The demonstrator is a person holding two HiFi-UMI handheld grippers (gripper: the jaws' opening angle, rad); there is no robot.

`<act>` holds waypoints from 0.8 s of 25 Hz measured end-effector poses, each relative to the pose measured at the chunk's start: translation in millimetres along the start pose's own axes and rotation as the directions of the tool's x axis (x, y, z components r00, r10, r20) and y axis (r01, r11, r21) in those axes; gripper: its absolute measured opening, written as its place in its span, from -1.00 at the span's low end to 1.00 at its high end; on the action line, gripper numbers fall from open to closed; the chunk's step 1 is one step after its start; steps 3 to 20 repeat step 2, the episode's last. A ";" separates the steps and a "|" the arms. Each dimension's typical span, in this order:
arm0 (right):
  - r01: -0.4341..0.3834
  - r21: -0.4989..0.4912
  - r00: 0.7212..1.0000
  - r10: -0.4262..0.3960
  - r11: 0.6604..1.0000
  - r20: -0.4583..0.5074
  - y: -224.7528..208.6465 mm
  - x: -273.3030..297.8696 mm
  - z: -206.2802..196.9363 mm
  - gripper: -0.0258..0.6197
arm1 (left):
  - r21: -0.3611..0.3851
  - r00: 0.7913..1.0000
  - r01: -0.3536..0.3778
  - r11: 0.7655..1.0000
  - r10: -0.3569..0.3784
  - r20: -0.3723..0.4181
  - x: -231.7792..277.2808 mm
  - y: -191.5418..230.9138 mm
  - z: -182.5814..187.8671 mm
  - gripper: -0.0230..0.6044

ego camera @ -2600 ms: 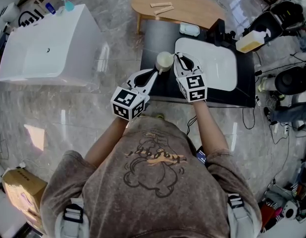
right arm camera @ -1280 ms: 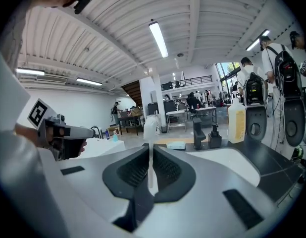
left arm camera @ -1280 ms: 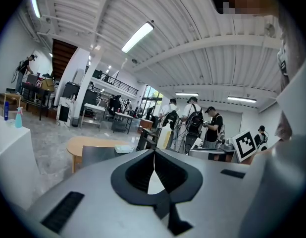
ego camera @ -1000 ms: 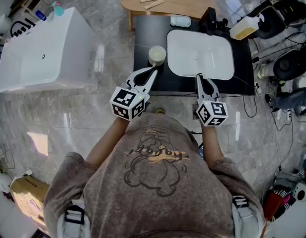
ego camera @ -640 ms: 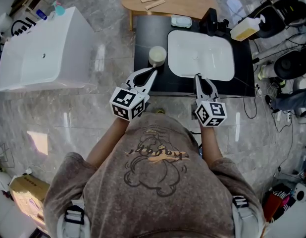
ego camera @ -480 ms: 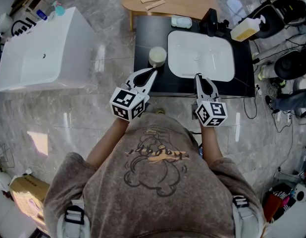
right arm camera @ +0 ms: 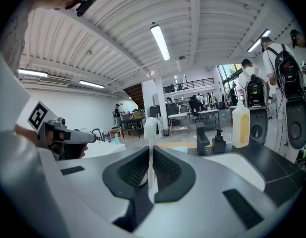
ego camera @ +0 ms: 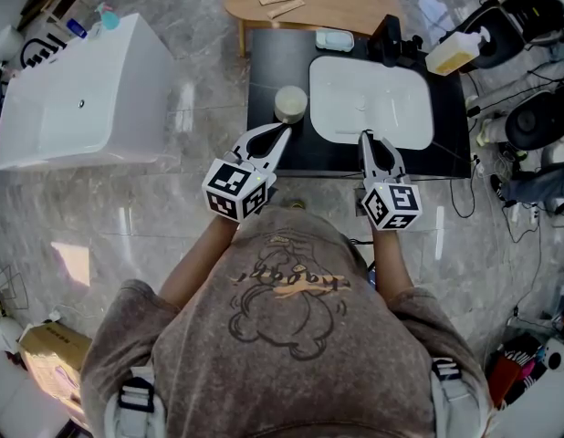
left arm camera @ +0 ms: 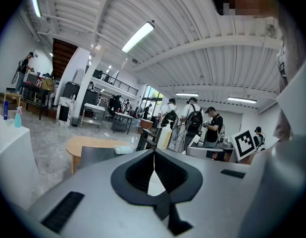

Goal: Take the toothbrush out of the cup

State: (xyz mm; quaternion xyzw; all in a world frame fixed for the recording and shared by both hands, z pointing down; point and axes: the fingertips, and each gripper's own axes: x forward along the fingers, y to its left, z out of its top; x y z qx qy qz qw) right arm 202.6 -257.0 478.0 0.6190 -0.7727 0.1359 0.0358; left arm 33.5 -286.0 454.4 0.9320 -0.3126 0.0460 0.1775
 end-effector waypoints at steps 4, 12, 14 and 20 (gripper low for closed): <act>-0.002 -0.003 1.000 0.002 1.000 -0.002 0.2 0.8 0.6 -0.85 | -0.002 1.000 0.001 1.000 -0.001 0.000 0.2 0.2 0.5 -0.86; -0.002 -0.003 1.000 0.002 1.000 -0.002 0.2 0.8 0.6 -0.85 | -0.002 1.000 0.001 1.000 -0.001 0.000 0.2 0.2 0.5 -0.86; -0.002 -0.003 1.000 0.002 1.000 -0.002 0.2 0.8 0.6 -0.85 | -0.002 1.000 0.001 1.000 -0.001 0.000 0.2 0.2 0.5 -0.86; -0.002 -0.003 1.000 0.002 1.000 -0.002 0.2 0.8 0.6 -0.85 | -0.002 1.000 0.001 1.000 -0.001 0.000 0.2 0.2 0.5 -0.86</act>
